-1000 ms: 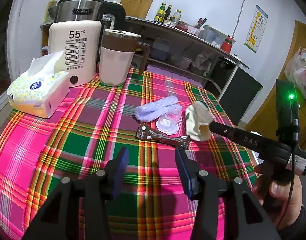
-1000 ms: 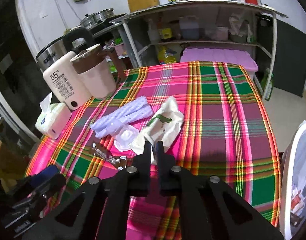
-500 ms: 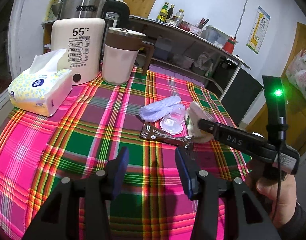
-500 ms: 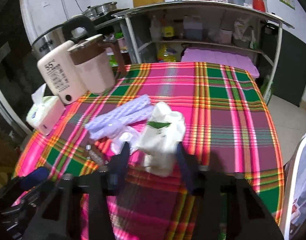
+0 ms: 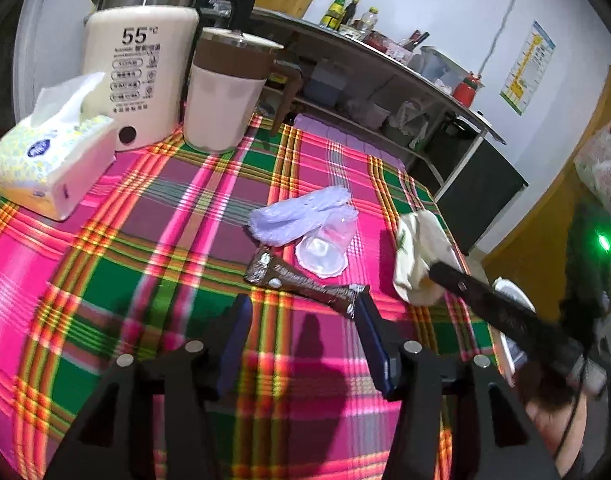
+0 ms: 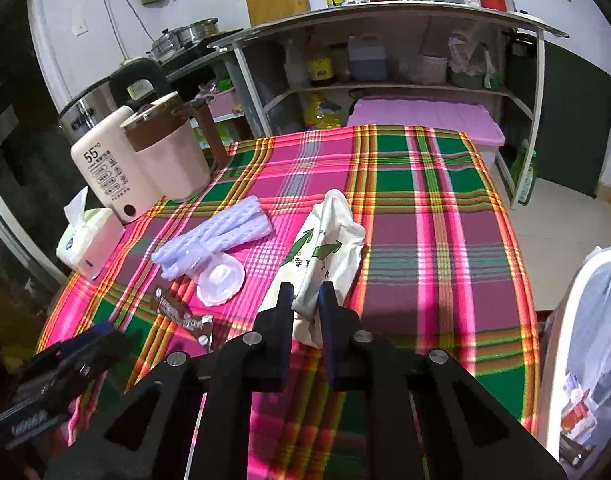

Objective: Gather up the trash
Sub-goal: 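Grasp the brown coffee stick with the left tool while the right tool holds the bag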

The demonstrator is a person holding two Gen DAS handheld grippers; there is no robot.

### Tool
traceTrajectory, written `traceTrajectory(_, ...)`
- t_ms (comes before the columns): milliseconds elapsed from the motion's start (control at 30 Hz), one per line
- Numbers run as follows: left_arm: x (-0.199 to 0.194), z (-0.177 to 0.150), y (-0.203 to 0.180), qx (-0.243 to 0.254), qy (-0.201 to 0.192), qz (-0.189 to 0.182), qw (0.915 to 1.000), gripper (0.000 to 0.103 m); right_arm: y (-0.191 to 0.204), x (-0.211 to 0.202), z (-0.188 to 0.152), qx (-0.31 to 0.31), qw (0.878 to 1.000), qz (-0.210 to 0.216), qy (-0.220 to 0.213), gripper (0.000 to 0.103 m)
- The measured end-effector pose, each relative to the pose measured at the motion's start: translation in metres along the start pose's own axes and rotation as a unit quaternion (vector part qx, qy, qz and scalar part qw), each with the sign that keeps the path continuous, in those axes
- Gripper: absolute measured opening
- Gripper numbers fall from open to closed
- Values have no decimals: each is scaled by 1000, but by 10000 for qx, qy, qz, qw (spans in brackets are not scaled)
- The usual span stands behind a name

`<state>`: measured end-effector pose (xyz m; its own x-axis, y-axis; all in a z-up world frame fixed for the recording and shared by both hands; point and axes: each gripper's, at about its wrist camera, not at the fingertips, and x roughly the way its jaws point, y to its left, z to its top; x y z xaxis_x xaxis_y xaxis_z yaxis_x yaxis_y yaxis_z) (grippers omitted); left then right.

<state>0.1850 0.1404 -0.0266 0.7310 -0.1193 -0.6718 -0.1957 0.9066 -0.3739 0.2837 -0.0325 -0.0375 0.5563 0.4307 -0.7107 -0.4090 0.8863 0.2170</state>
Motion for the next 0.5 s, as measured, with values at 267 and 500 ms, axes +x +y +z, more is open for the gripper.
traceTrajectory(267, 33, 10, -11, -654, 128, 416, 9969, 61, -22, -25, -11, 187, 9996, 158, -132, 13)
traceTrajectory(500, 52, 4, -27, -166, 128, 1205, 9925, 58, -41, -38, -15, 314, 9990, 242, -215, 13)
